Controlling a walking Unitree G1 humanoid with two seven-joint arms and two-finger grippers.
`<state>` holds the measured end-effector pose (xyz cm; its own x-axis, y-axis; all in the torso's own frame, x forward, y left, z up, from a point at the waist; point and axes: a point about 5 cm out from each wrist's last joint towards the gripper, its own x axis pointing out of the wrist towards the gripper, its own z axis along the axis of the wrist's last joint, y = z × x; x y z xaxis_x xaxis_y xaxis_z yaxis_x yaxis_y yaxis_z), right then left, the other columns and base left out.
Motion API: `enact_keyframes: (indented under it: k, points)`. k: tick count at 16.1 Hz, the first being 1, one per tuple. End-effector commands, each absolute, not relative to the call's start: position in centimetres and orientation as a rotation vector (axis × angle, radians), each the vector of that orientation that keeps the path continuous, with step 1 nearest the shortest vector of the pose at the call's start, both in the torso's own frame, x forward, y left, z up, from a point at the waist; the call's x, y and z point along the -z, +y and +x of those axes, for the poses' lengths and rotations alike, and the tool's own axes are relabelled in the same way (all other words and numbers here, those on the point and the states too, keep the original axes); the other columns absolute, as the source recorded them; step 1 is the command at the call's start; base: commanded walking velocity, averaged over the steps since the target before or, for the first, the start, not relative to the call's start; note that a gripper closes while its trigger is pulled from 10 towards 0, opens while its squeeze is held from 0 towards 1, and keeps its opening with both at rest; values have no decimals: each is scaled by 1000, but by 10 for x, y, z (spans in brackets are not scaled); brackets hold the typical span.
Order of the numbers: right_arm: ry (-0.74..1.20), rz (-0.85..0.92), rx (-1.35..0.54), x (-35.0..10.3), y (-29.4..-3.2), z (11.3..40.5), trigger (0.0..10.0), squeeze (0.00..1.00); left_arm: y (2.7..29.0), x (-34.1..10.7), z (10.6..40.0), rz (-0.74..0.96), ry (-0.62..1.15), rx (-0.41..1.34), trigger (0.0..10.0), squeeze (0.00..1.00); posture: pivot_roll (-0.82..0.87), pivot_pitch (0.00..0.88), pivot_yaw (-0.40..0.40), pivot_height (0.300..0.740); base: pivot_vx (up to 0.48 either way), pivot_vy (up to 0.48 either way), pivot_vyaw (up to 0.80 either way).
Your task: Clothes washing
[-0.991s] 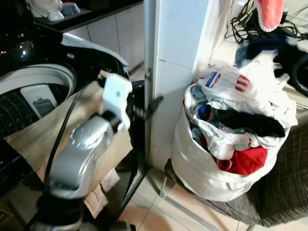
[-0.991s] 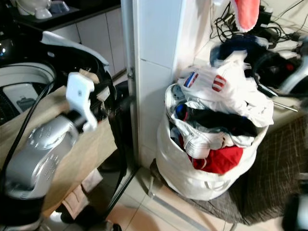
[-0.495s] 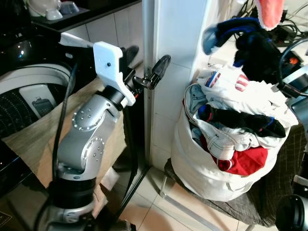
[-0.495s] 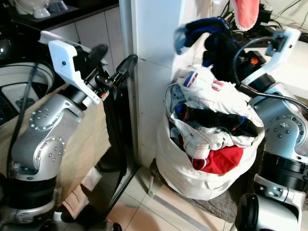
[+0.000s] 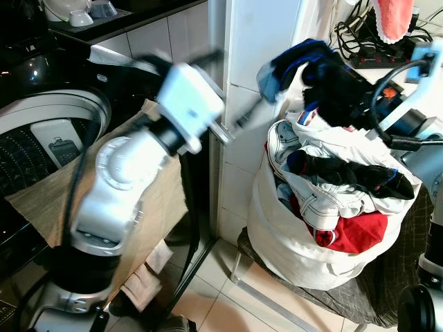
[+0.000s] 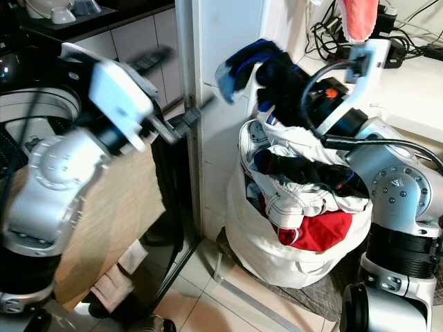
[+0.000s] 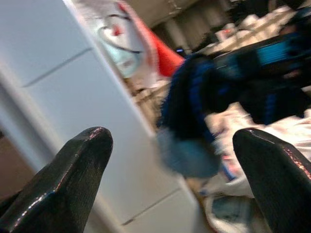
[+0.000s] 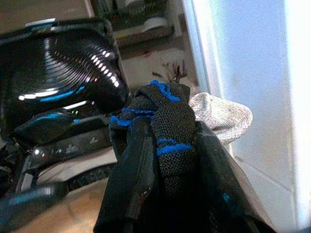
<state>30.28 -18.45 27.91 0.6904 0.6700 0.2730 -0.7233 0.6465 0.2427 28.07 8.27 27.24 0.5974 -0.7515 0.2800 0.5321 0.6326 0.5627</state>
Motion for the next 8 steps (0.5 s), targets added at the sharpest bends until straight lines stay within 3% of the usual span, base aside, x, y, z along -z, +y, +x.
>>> enact_keyframes:
  k: [1,2,5,6,8]
  points:
    - [-158,323,-838,-282,-180,297,0,0,79,-272,279,459,-529,811,10000,1000,-28,0,9,740,0,0,0]
    - [-107,210,-875,-275,-172,294,0,0,76,-270,280,456,-519,810,10000,1000,-31,0,11,740,0,0,0]
    - [-83,194,-928,-272,-162,289,0,0,74,-267,285,500,-521,769,10000,984,-32,0,12,740,0,0,0]
    - [-79,188,-945,-273,-160,288,0,0,76,-269,288,501,-522,740,10000,0,-33,0,13,740,0,0,0]
    - [-85,182,-953,-274,-160,287,0,0,75,-265,288,501,-500,770,10000,0,-33,0,13,740,0,0,0]
